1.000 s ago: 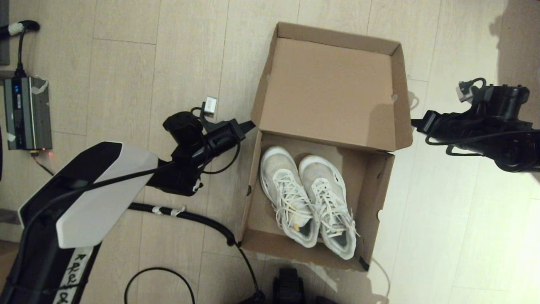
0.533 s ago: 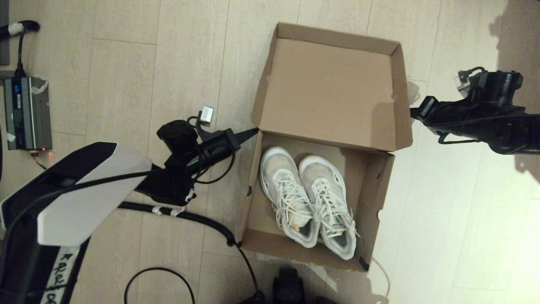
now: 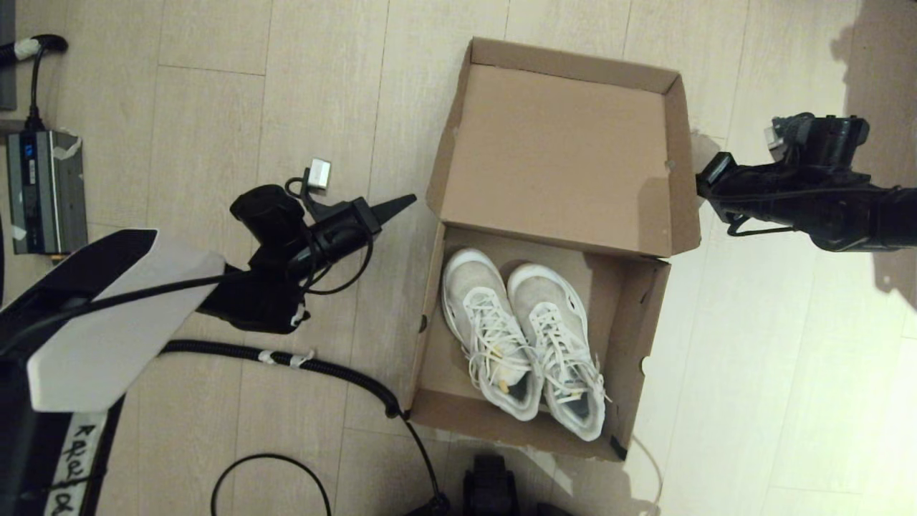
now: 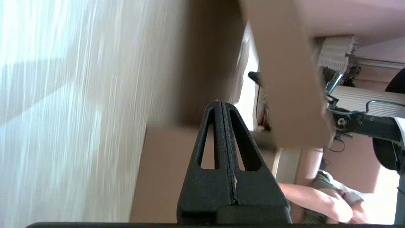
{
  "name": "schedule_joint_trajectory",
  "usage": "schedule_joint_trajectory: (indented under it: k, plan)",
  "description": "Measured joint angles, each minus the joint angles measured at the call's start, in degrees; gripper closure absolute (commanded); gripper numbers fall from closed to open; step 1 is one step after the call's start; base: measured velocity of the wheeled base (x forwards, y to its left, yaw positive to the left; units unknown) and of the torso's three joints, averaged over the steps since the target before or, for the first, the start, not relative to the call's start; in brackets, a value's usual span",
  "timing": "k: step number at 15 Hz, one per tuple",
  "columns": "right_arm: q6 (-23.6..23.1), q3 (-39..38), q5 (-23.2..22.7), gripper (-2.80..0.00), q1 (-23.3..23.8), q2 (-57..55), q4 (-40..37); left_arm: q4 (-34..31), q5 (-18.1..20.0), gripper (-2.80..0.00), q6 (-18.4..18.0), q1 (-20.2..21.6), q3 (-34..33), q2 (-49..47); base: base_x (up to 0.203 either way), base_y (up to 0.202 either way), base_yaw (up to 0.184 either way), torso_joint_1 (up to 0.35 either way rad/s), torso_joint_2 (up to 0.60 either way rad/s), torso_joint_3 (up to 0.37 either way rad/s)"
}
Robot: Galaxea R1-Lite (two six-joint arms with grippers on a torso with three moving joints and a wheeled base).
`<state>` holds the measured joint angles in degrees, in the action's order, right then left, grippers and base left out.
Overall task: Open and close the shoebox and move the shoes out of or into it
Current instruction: Close the shoe box
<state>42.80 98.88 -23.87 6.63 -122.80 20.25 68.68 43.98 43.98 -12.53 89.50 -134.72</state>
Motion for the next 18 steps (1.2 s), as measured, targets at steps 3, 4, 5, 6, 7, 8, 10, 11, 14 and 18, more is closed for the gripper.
schedule_joint_trajectory:
  k: [3, 4, 5, 6, 7, 8, 10, 11, 14, 18]
  plan:
    - [4.79, 3.69, -0.71, 0.0, -0.1, -0.3, -3.55, -5.75, -0.11, 0.0, 0.11, -0.14, 12.53, -2.89, 0.0, 0.0, 0.0, 0.0, 0.0, 0.0]
    - [5.65, 4.44, -0.77, 0.0, -0.46, -0.35, -3.91, -8.25, 0.03, 0.0, 0.13, -0.36, 16.71, -3.96, 0.0, 0.0, 0.0, 0.0, 0.0, 0.0]
    - [6.01, 5.11, -0.85, 0.0, -0.81, -0.38, -4.07, -10.53, 0.24, 0.0, 0.13, -0.76, 19.6, -5.04, 0.0, 0.0, 0.0, 0.0, 0.0, 0.0]
    - [6.07, 5.49, -0.88, 0.0, -1.15, -0.39, -4.44, -12.1, 0.39, 0.0, 0.13, -1.33, 20.71, -5.94, 0.0, 0.0, 0.0, 0.0, 0.0, 0.0]
    - [6.15, 5.91, -1.06, 0.0, -1.63, -0.39, -5.08, -12.67, 0.48, 0.0, 0.15, -1.86, 21.31, -6.69, 0.0, 0.0, 0.0, 0.0, 0.0, 0.0]
    - [6.73, 6.41, -1.42, 0.0, -1.99, -0.45, -5.41, -12.7, 0.52, 0.0, 0.15, -2.24, 21.66, -7.17, 0.0, 0.0, 0.0, 0.0, 0.0, 0.0]
    - [9.89, 7.68, -2.79, 0.0, -2.3, -0.5, -5.67, -12.65, 0.54, 0.0, 0.15, -2.88, 21.86, -7.68, 0.0, 0.0, 0.0, 0.0, 0.0, 0.0]
    - [11.6, 8.25, -4.05, 0.0, -2.3, -0.52, -6.04, -12.71, 0.52, 0.0, 0.15, -3.27, 21.88, -7.81, 0.0, 0.0, 0.0, 0.0, 0.0, 0.0]
    - [15.29, 8.81, -7.14, 0.0, -2.3, -0.6, -6.56, -12.65, 0.64, 0.0, 0.24, -4.14, 21.97, -7.84, 0.0, 0.0, 0.0, 0.0, 0.0, 0.0]
    - [21.94, 9.1, -12.4, 0.0, -1.79, -0.23, -6.14, -12.64, 0.63, 0.0, 0.83, -4.55, 22.05, -7.78, 0.0, 0.0, 0.0, 0.0, 0.0, 0.0]
